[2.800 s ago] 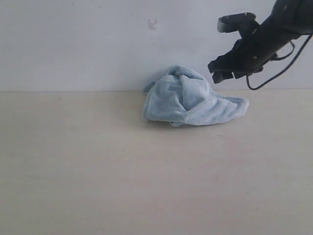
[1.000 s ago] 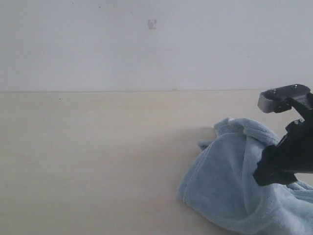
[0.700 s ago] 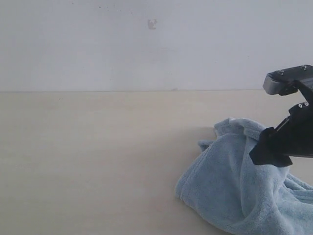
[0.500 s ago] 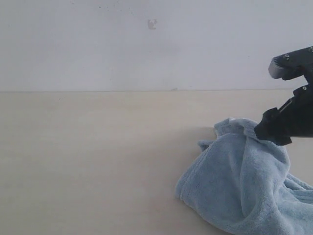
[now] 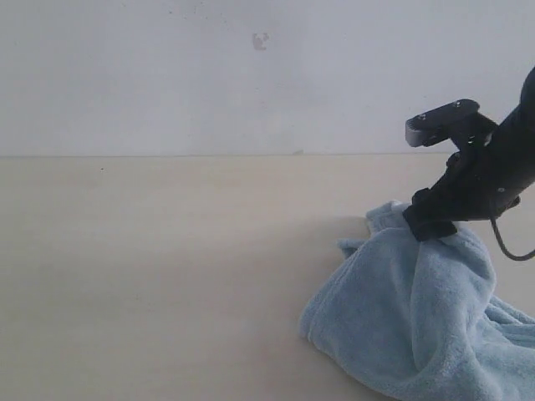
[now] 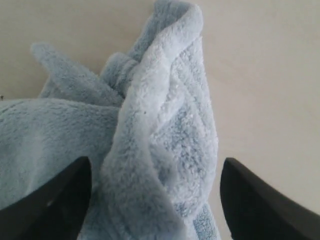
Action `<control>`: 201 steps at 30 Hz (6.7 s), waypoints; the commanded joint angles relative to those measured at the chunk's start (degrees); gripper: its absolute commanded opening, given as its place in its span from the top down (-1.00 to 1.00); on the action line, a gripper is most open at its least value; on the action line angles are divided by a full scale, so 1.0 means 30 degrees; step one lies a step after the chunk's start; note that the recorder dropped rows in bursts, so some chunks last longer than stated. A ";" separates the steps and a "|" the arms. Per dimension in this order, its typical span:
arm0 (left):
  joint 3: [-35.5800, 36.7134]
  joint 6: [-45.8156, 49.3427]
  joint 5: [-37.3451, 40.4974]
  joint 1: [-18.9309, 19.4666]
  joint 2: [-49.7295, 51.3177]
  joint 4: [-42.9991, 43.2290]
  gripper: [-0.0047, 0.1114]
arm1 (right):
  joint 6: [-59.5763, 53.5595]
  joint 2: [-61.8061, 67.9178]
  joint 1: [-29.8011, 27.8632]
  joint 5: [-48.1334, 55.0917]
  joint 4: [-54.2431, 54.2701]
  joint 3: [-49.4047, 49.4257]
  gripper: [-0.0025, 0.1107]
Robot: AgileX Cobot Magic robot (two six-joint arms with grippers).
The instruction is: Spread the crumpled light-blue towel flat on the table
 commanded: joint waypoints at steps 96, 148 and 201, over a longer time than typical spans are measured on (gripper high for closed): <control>-1.4142 2.8472 0.9823 -0.6056 2.9339 -2.8348 -0.11 | -1.1628 -0.8506 0.6260 0.1243 1.2048 0.1198 0.93; -1.8247 3.0168 0.5600 -0.9614 3.4132 -2.8348 -0.11 | -1.1589 -0.8506 0.6260 0.1243 1.2048 0.1198 0.93; -1.0401 2.7460 -0.9998 -0.9576 1.5077 -2.8348 0.75 | -0.5632 -0.8506 0.6260 0.4408 0.7459 0.1198 -0.14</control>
